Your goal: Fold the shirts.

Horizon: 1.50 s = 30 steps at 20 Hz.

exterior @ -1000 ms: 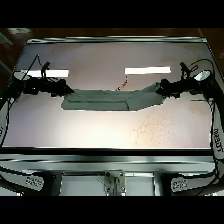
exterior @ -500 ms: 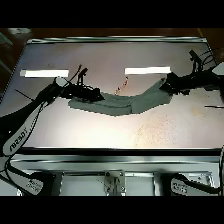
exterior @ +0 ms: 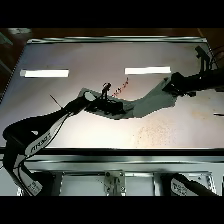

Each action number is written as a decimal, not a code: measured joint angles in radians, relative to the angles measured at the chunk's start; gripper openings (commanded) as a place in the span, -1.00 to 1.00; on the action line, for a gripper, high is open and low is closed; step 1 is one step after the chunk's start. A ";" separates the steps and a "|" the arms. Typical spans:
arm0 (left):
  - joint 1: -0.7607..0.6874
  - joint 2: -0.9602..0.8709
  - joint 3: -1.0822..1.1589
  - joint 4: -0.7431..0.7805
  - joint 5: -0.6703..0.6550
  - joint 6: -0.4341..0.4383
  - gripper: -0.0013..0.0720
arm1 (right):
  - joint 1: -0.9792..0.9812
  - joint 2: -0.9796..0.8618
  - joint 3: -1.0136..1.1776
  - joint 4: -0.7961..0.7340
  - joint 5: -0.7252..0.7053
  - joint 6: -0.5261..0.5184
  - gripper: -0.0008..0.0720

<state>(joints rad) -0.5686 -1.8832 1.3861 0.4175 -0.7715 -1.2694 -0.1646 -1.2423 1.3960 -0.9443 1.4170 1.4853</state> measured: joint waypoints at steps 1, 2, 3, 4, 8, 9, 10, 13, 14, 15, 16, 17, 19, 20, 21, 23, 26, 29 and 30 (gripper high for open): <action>-0.022 -0.012 0.000 -0.023 0.011 0.000 -0.87 | 0.000 0.014 0.000 0.000 0.010 0.000 -0.81; -0.044 -0.024 0.000 -0.050 0.024 0.000 -0.87 | 0.000 0.028 0.000 0.000 0.015 0.001 -0.81; -0.063 -0.035 0.000 -0.075 0.034 0.002 -0.88 | 0.000 0.041 0.000 0.000 0.019 0.003 -0.81; -0.077 -0.040 0.000 -0.098 0.041 0.015 -0.88 | 0.000 0.053 0.000 0.000 0.024 0.003 -0.81; -0.037 0.010 0.000 -0.120 0.099 0.073 -0.88 | 0.006 0.067 -0.001 -0.005 0.006 0.004 -0.81; -0.003 0.041 0.000 -0.092 0.100 0.079 -0.88 | 0.019 0.063 -0.001 0.005 -0.011 0.004 -0.81; 0.043 0.082 0.000 -0.048 0.100 0.080 -0.88 | 0.045 0.056 -0.001 0.022 -0.039 0.004 -0.81; 0.230 0.235 0.000 0.097 0.070 0.048 -0.88 | 0.178 0.016 -0.001 0.050 -0.177 0.006 -0.81; 0.299 0.292 0.000 0.143 0.048 0.037 -0.88 | 0.238 -0.008 -0.001 0.058 -0.234 0.006 -0.81; 0.372 0.352 0.000 0.180 0.027 0.023 -0.88 | 0.295 -0.036 -0.001 0.062 -0.295 0.006 -0.81; 0.454 0.417 0.000 0.215 -0.003 0.016 -0.88 | 0.357 -0.074 -0.001 0.064 -0.361 0.006 -0.81; 0.528 0.476 0.000 0.245 -0.031 0.008 -0.88 | 0.412 -0.113 -0.001 0.068 -0.420 0.007 -0.81; 0.667 0.598 0.000 0.285 -0.111 -0.001 -0.88 | 0.520 -0.208 -0.001 0.088 -0.552 0.014 -0.81; 0.735 0.654 0.000 0.303 -0.138 -0.004 -0.88 | 0.568 -0.261 -0.001 0.111 -0.618 0.015 -0.81; 0.796 0.708 0.000 0.320 -0.168 -0.005 -0.88 | 0.607 -0.310 -0.001 0.146 -0.682 0.021 -0.81; 0.880 0.798 0.000 0.330 -0.218 -0.008 -0.88 | 0.674 -0.406 -0.001 0.262 -0.801 0.024 -0.80; 0.950 0.893 0.000 0.344 -0.270 -0.009 -0.88 | 0.737 -0.509 -0.001 0.462 -0.925 0.022 -0.28; 0.961 0.940 -0.005 0.349 -0.317 -0.008 -0.88 | 0.761 -0.553 -0.001 0.603 -0.982 0.017 0.60; 0.958 0.947 -0.011 0.351 -0.327 -0.006 -0.88 | 0.757 -0.558 0.000 0.639 -0.982 0.014 0.59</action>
<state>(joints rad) 0.3897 -0.9360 1.3746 0.7689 -1.0988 -1.2758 0.5922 -1.8008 1.3960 -0.3058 0.4351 1.4994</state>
